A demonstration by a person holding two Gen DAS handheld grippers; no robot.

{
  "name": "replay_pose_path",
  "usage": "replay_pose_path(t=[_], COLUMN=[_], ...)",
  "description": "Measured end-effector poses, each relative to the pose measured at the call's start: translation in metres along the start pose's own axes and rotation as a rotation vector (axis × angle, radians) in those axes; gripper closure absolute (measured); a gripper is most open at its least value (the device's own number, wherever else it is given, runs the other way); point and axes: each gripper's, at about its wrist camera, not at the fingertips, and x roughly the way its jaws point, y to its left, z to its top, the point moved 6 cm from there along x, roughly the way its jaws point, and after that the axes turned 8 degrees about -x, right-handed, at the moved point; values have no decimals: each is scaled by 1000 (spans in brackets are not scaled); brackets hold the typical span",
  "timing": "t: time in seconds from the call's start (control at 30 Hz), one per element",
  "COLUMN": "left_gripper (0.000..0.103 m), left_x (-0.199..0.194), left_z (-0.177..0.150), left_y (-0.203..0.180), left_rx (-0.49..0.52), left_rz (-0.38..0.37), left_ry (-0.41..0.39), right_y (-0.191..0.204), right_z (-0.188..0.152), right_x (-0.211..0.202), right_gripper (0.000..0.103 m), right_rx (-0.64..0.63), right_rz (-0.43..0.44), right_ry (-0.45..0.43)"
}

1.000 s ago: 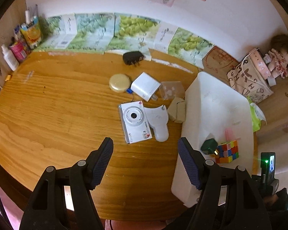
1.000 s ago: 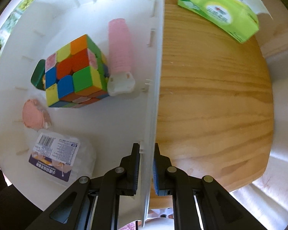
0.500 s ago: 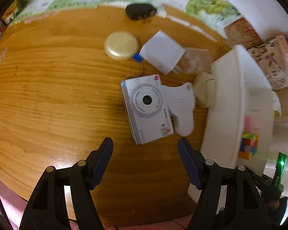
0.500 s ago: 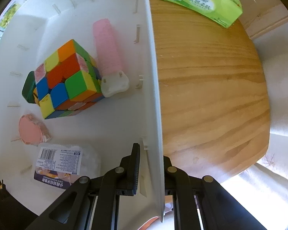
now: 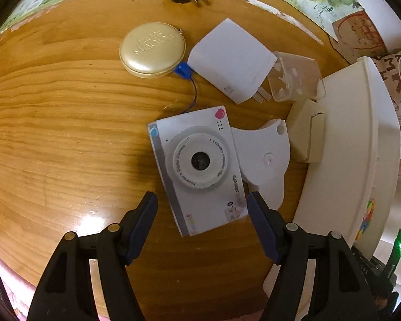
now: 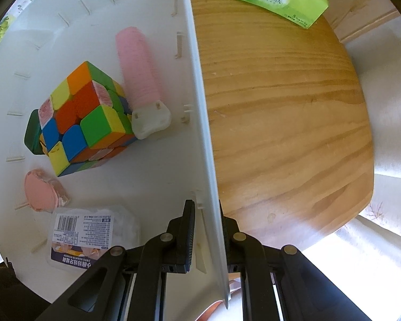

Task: Organize rigid objects
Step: 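Move the left gripper to the white toy device and grasp it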

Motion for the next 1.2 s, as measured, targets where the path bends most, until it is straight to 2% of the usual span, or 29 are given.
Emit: replay_pose_path(t=[0.63,0.77,1.2], left_gripper=[35,36,37], left_x=[5,9,4], left_z=[15,18,7], left_y=[-27,-41,-7], left_rx=[73,71,16], left_rz=[121,119,78], left_ry=[-20,-22,-5], right_y=[-1,-2,7], right_z=[18,18,18], right_x=[-7,-8,-22], right_gripper=[91,91,91], right_rx=[30,28,7], right_rz=[-4,-8,-14], right_ry=[-9,-10,-38])
